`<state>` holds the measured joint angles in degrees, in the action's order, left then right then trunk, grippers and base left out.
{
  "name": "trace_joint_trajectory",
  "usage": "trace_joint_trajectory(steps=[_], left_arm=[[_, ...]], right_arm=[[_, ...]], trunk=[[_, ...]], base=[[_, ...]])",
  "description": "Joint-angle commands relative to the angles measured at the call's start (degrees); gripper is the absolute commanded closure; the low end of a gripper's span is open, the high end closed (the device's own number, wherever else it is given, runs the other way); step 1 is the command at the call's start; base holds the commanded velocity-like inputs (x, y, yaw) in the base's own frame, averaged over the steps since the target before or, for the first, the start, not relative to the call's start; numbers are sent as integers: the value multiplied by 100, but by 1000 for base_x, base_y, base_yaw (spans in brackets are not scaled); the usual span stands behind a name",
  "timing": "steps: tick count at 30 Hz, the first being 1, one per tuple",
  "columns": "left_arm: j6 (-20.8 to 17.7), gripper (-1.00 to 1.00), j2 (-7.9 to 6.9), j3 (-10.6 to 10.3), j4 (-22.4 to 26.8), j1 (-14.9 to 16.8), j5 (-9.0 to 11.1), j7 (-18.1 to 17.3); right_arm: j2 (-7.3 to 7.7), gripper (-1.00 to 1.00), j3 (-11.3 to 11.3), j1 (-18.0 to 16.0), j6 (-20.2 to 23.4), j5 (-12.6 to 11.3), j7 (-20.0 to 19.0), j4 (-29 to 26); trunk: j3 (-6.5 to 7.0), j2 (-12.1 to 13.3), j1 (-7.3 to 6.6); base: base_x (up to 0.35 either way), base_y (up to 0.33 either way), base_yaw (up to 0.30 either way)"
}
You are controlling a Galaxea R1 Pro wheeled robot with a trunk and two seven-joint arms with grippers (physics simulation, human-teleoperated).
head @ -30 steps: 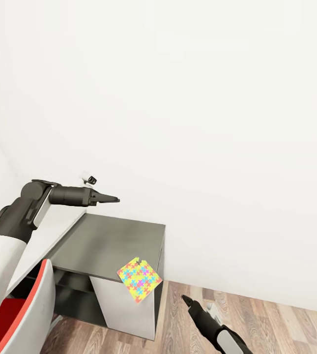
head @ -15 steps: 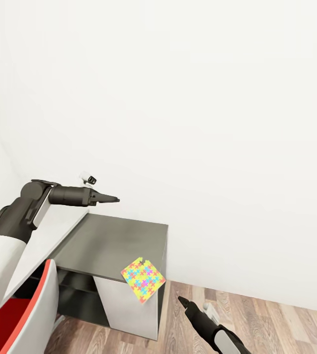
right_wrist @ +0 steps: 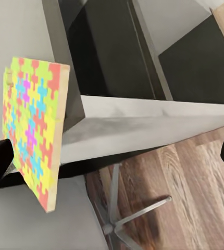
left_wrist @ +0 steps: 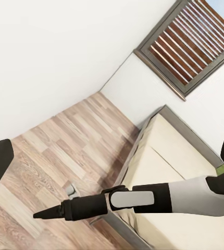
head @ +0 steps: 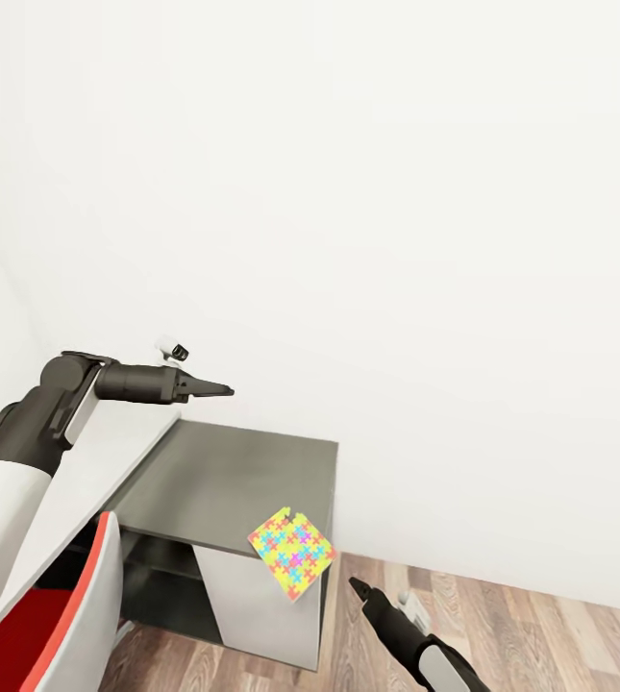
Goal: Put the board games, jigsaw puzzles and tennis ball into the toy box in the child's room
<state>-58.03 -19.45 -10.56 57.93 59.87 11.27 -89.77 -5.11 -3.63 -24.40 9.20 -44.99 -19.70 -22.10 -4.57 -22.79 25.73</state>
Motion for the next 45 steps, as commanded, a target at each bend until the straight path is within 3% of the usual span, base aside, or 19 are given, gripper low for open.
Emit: trace_joint_trajectory(steps=[1, 34, 41, 45], left_arm=[[-60, -100, -6, -16, -1, 7, 7, -23], [-73, -100, -91, -9, -1, -28, 24, -23], [-76, -100, -94, -7, -1, -28, 24, -23], [-76, -100, -94, -10, -1, -28, 24, -23]], right_arm=[[-6, -100, -39, -4, 14, -49, -17, -4], [-7, -100, -48, -4, -39, -74, -13, -3], [-7, -100, -48, -4, -24, -86, -3, 4], [-20, -100, -37, -4, -29, -78, 20, 4]], trunk=[[-13, -13, 5], [-13, -13, 5], [-139, -294, 159], [-139, -294, 159]], base=[[109, 56, 0], [25, 25, 0], [0, 0, 0], [0, 0, 0]])
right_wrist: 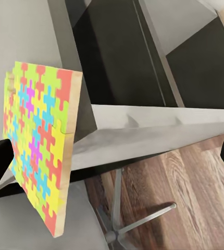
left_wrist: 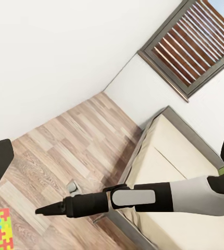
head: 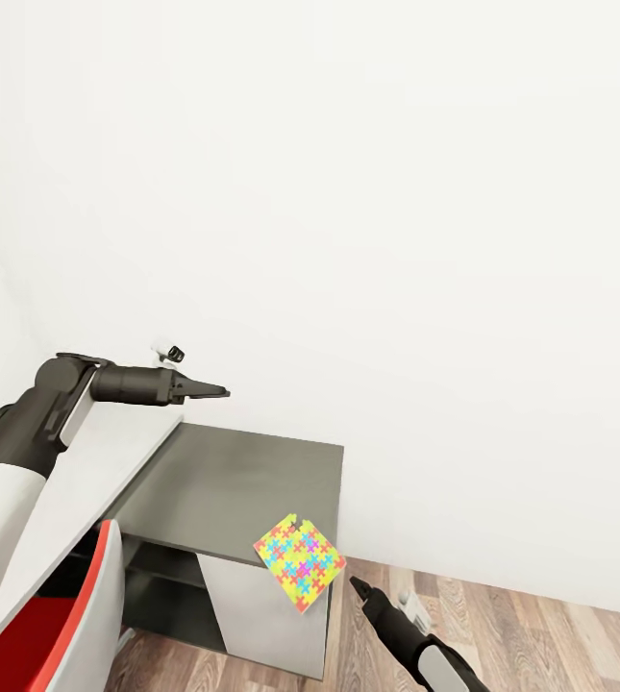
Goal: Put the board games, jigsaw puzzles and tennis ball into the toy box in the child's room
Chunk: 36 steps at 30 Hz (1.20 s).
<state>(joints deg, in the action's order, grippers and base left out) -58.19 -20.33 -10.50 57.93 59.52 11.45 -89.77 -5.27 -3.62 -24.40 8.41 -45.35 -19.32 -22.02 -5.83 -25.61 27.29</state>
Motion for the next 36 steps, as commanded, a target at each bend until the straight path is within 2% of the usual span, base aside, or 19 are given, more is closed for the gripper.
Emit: trace_joint_trajectory(steps=[1, 6, 8, 10, 13, 28, 34, 36], left_arm=[[-61, -100, -6, -17, -1, 7, 6, -23], [-61, -100, -6, -21, -1, 7, 6, -23], [-61, -100, -6, -17, -1, 7, 6, -23], [-61, -100, -6, -15, -1, 7, 6, -23], [-61, -100, -6, -14, -1, 7, 6, -23], [-70, -100, -6, -13, -1, 7, 6, -23], [-67, -100, -6, -13, 3, 7, 6, -23], [-68, -100, -6, -13, 5, 7, 6, -23]], right_arm=[[-7, -100, -37, -4, 54, -41, -9, -4], [-26, -100, -20, -4, 141, -33, -34, -4], [-43, -100, 50, -4, 296, -30, -42, -7], [-68, -100, 196, -4, 652, -39, -39, -10], [-87, -100, 279, -4, 857, -45, -38, -13], [-106, -100, 358, -4, 910, -79, -92, -34], [-119, -100, 366, -5, 966, -62, -435, -62], [-174, -100, 394, -9, 1043, -49, -512, -64]], trunk=[[-12, -12, 3], [-12, -12, 3], [-12, -12, 3], [-12, -12, 3], [-12, -12, 3], [-12, -12, 3], [-12, -12, 3], [-12, -12, 3]], base=[[0, 0, 0], [0, 0, 0], [0, 0, 0], [0, 0, 0], [0, 0, 0], [0, 0, 0], [0, 0, 0], [0, 0, 0]])
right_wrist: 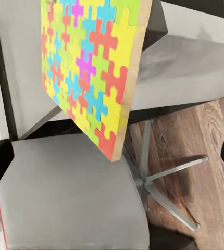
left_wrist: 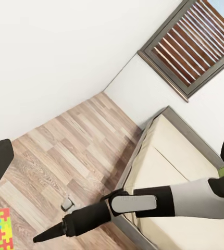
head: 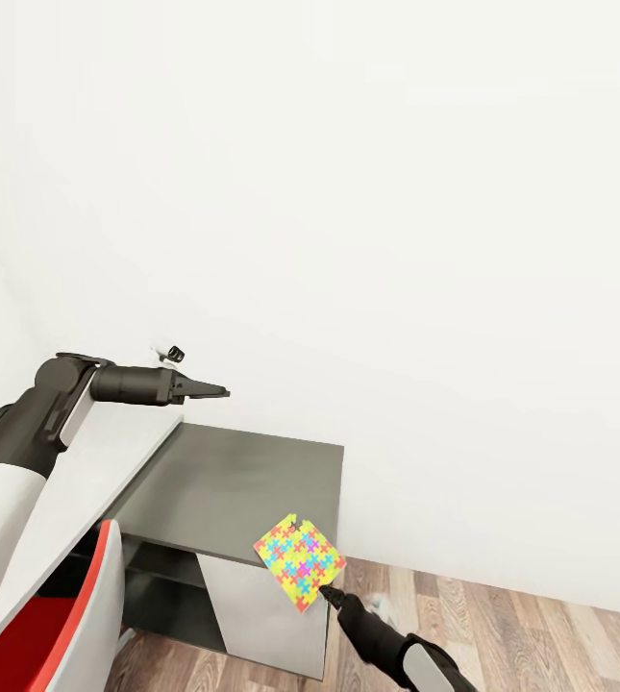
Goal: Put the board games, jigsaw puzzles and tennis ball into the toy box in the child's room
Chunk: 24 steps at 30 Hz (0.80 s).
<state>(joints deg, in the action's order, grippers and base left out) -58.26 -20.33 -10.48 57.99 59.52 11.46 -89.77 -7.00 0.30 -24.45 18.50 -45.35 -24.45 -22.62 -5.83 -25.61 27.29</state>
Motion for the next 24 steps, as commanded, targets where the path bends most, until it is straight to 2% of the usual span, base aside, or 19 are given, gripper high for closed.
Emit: trace_joint_trajectory(steps=[1, 5, 9, 18, 24], left_arm=[[-59, -100, -6, -16, 0, 7, 6, -23], [-61, -100, -6, -16, 1, 7, 6, -23], [-62, -100, -6, -16, 1, 7, 6, -23], [-57, -100, -6, -16, 1, 7, 6, -23], [-58, -100, -6, -16, 1, 7, 6, -23]], right_arm=[[-25, -100, 14, -3, 79, -46, -22, -4], [-121, -100, 51, -5, 473, -56, -111, -11], [-140, -100, 43, -6, 605, -86, -133, -15], [-140, -100, 41, -5, 641, -93, -303, -24], [-112, -100, 55, -5, 615, -64, -642, -47]], trunk=[[-12, -12, 3], [-12, -12, 3], [-12, -12, 3], [-12, -12, 3], [-12, -12, 3]], base=[[0, 0, 0], [0, 0, 0], [0, 0, 0], [0, 0, 0], [0, 0, 0]])
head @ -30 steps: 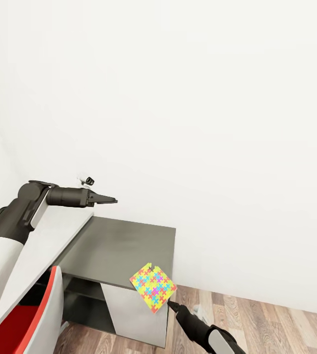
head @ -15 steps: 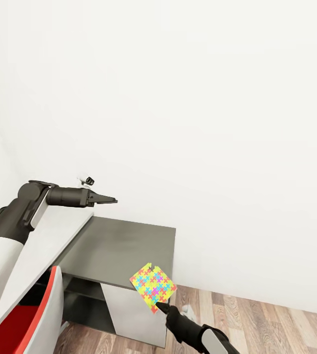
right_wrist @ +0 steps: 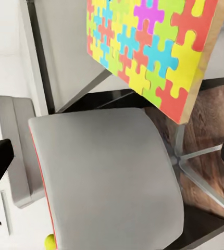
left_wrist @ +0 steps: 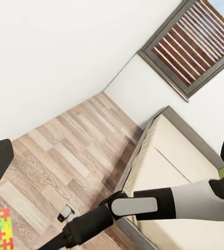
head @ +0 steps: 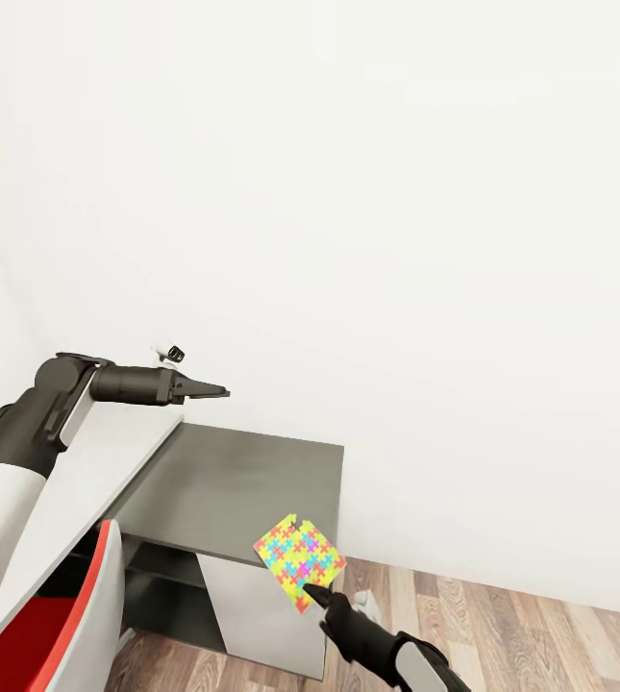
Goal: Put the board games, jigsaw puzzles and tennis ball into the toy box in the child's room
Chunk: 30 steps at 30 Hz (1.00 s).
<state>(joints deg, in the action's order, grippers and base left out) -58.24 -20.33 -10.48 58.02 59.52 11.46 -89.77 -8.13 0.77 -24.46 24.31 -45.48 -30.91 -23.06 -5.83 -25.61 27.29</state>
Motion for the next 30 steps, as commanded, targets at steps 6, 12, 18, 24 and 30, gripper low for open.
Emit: trace_joint_trajectory(steps=[6, 12, 18, 24, 30], left_arm=[[-60, -100, -6, -16, -1, 7, 6, -23], [-57, -100, -6, -16, -1, 7, 6, -23], [-56, -100, -6, -16, -1, 7, 6, -23], [-56, -100, -6, -16, -1, 7, 6, -23], [-56, -100, -6, -16, -1, 7, 6, -23]], right_arm=[[48, -100, -25, -47, 0, -48, -194, -5], [89, -100, -46, -64, -21, -59, -186, 9], [185, -100, -160, -61, -78, -66, -180, 46], [210, -100, -441, -59, -115, -66, -182, 64], [214, -100, -536, -76, -141, -64, -169, 68]], trunk=[[-12, -12, 3], [-102, -212, 113], [-120, -253, 135], [-174, -373, 201], [-282, -613, 333]], base=[[0, 0, 0], [0, 0, 0], [0, 0, 0], [0, 0, 0], [0, 0, 0]])
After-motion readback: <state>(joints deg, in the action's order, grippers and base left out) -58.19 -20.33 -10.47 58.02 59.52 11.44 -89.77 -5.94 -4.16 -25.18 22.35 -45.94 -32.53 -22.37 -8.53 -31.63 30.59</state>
